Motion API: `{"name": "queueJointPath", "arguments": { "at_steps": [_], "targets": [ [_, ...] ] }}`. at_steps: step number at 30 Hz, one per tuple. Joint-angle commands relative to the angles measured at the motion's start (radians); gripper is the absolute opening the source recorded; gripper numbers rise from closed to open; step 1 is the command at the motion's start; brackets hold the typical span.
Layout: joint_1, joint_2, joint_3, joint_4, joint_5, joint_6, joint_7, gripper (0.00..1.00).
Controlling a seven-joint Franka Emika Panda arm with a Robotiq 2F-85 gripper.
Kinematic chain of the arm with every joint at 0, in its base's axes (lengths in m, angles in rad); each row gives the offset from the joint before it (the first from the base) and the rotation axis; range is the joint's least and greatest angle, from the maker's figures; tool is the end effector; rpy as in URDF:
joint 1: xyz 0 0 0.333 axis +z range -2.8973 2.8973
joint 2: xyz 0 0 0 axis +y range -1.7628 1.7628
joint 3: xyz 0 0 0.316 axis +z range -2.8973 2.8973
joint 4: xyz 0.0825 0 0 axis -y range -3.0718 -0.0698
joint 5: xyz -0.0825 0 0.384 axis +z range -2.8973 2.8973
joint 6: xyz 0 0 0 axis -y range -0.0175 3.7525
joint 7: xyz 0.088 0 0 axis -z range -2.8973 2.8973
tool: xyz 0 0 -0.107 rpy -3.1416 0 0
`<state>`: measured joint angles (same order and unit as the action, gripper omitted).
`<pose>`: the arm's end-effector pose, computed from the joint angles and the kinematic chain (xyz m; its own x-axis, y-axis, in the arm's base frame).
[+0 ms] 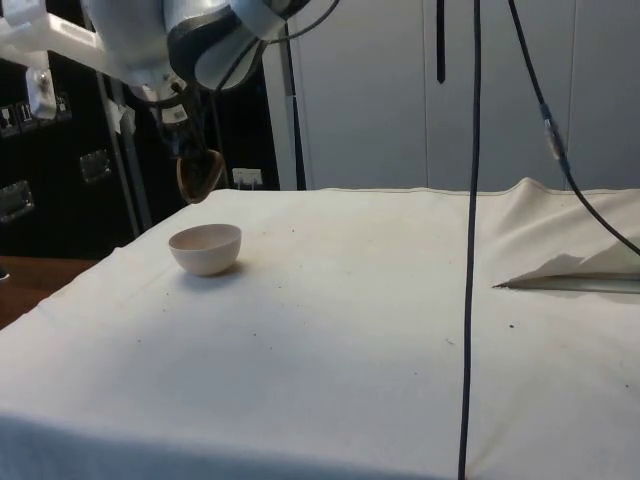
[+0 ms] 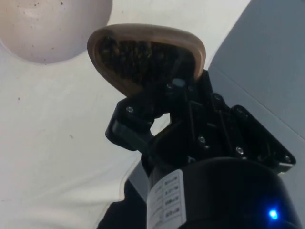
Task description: Pour the coffee beans from the cup into the bowl.
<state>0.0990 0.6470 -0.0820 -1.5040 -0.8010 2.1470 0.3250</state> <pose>0.7179 -0.0076 0.2999 0.9816 0.1842 0.0509 0.1069 -0.7500 0.6527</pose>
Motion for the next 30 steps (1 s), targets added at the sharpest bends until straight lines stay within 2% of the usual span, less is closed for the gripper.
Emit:
{"name": "queueJointPath", "arguments": {
  "at_steps": [1,2,3,6,9,10,11,12,18,19,20,21,25,26,27,30],
  "targets": [
    [0.01,0.002,-0.001,0.005,-0.019,-0.017,0.01,0.0],
    [0.001,0.0,0.004,0.001,-0.01,-0.006,0.005,0.0],
    [0.01,0.002,0.002,0.005,-0.028,-0.021,0.014,0.0],
    [0.012,-0.001,0.015,0.003,-0.067,-0.04,0.033,0.0],
    [0.013,-0.003,0.025,0.001,-0.096,-0.055,0.048,0.0],
    [0.005,0.0,0.031,0.002,-0.088,-0.05,0.044,0.0],
    [0.013,-0.004,0.032,-0.001,-0.116,-0.065,0.058,0.0],
    [0.014,-0.004,0.035,-0.003,-0.126,-0.07,0.064,0.0],
    [0.017,-0.008,0.054,-0.009,-0.183,-0.101,0.095,0.0],
    [0.01,-0.001,0.06,-0.001,-0.175,-0.104,0.09,0.0],
    [0.017,-0.009,0.057,-0.011,-0.192,-0.106,0.101,0.0],
    [0.018,-0.01,0.064,-0.014,-0.212,-0.116,0.113,0.0],
    [0.019,-0.011,0.078,-0.017,-0.249,-0.139,0.135,0.0],
    [0.012,-0.003,0.088,-0.008,-0.252,-0.148,0.136,0.0],
    [0.019,-0.011,0.085,-0.019,-0.267,-0.15,0.147,0.0],
    [0.019,-0.01,0.097,-0.02,-0.295,-0.17,0.163,0.0]
  ]
}}
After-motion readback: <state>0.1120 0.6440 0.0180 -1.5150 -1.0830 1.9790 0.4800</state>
